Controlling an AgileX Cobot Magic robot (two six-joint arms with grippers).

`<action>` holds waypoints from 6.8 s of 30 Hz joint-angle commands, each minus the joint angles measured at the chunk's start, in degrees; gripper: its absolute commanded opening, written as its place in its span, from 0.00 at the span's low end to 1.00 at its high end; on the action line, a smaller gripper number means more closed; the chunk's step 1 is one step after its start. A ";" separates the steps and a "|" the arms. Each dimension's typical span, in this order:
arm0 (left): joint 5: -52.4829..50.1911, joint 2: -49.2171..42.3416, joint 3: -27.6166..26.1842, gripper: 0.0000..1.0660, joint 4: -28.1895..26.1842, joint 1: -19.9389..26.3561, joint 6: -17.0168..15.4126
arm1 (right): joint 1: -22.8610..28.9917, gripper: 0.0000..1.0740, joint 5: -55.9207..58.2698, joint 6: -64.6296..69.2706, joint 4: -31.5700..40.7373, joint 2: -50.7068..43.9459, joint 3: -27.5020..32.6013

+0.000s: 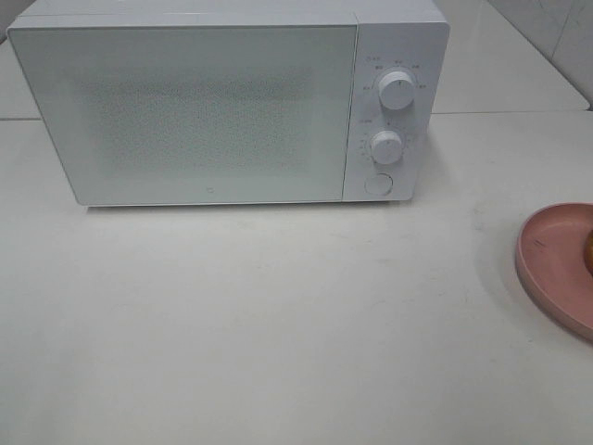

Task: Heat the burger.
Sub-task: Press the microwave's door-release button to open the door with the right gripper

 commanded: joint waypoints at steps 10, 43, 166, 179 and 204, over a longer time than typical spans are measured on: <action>0.00 -0.63 0.29 0.94 -0.23 0.17 -0.06 | -0.34 0.70 -12.72 0.29 -0.11 12.49 -0.46; 0.00 -0.63 0.29 0.94 -0.23 0.17 -0.06 | -0.34 0.70 -43.72 0.23 0.00 42.80 -0.40; 0.00 -0.63 0.29 0.94 -0.23 0.17 -0.06 | 40.16 0.00 -110.98 67.78 51.91 97.23 1.09; 0.00 -0.63 0.29 0.94 -0.23 0.17 -0.06 | 35.07 0.00 -107.77 69.90 50.25 102.90 -7.16; 0.00 -0.63 0.29 0.94 -0.23 0.17 -0.06 | 29.45 0.00 -105.25 73.85 46.70 111.67 -18.28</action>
